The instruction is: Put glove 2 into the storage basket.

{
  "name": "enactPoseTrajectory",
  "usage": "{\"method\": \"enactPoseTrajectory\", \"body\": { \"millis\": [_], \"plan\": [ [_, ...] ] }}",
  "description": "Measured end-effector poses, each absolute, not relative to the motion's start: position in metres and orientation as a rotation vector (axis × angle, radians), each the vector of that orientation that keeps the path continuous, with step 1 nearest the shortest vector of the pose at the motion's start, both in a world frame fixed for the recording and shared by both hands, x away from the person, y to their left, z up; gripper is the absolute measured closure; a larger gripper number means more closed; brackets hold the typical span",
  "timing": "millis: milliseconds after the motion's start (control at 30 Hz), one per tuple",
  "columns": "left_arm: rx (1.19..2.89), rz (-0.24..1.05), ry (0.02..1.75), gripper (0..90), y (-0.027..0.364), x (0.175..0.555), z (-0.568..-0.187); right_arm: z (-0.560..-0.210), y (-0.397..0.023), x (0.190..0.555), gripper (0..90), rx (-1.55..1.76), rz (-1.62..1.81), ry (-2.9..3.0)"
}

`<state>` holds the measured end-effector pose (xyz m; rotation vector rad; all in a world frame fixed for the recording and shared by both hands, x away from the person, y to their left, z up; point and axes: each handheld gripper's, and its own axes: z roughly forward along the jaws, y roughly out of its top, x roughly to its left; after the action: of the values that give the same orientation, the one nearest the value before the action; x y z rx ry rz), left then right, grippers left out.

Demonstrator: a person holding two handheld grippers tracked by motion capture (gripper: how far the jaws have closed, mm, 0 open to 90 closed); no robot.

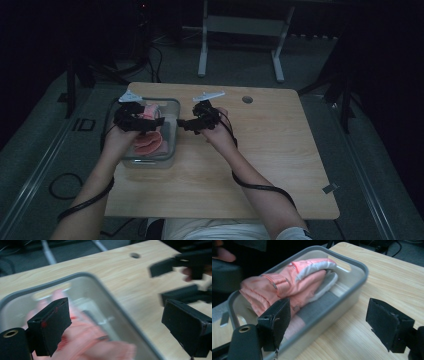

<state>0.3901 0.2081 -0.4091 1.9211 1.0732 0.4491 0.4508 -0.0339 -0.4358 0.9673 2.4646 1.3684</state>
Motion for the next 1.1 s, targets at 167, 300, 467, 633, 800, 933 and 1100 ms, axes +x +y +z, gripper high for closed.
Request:
{"method": "enactPoseTrajectory", "body": {
  "millis": [167, 300, 467, 633, 800, 933, 1100],
  "plan": [
    [1.949, 0.426, 0.979, 7.9, 0.182, 0.379, -0.407, -0.437, -0.050, 0.447, 18.5, 0.948, 1.349, 2.452],
    [1.985, 0.411, 0.895, 7.9, 0.156, 0.371, -0.410, -0.438, -0.067, 0.444, 18.5, 0.950, 1.343, 2.445],
    [2.026, 0.374, 0.792, 7.9, 0.127, 0.362, -0.415, -0.442, -0.086, 0.440, 18.5, 0.956, 1.318, 2.444],
    [2.045, 0.333, 0.738, 7.9, 0.104, 0.355, -0.424, -0.451, -0.102, 0.438, 18.5, 0.974, 1.294, 2.443],
    [2.055, 0.270, 0.674, 7.9, 0.090, 0.349, -0.437, -0.462, -0.117, 0.433, 18.2, 0.965, 1.279, 2.448],
    [2.076, 0.222, 0.642, 7.9, 0.080, 0.346, -0.452, -0.473, -0.128, 0.428, 17.6, 0.965, 1.276, 2.455],
    [2.104, 0.189, 0.596, 7.8, 0.069, 0.340, -0.469, -0.489, -0.140, 0.418, 17.4, 0.950, 1.258, 2.462]
  ]
}}
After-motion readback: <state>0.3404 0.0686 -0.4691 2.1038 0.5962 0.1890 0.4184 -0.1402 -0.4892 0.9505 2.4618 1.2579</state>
